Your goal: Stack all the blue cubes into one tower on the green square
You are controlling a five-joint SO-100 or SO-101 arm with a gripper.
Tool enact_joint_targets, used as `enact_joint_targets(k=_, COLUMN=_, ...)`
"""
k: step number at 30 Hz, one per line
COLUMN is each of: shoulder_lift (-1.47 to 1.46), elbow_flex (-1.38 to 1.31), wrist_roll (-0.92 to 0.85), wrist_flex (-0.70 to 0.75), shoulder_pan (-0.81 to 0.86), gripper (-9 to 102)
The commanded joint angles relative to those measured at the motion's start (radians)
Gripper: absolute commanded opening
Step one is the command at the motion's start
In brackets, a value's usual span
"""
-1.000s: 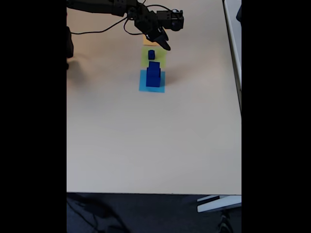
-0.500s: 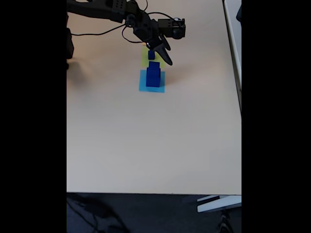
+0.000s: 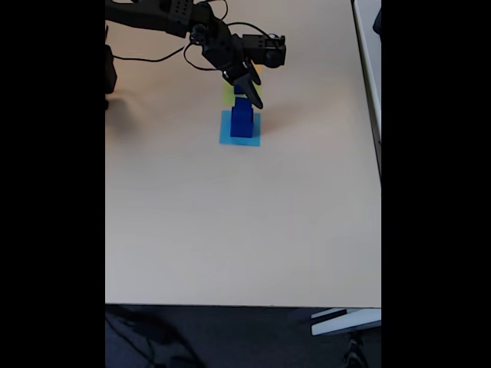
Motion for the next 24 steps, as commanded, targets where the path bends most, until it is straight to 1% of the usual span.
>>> enact_joint_targets(k=1, shoulder_lift=0.092, elbow_flex=-0.006, wrist_roll=-0.021, wrist_flex=0.014, shoulder_pan=0.018, gripper=34)
enact_joint_targets(k=24, shoulder_lift=0.112, elbow_flex=0.061, wrist_roll=-0.103, wrist_flex=0.063, shoulder_pan=0.075, gripper=31)
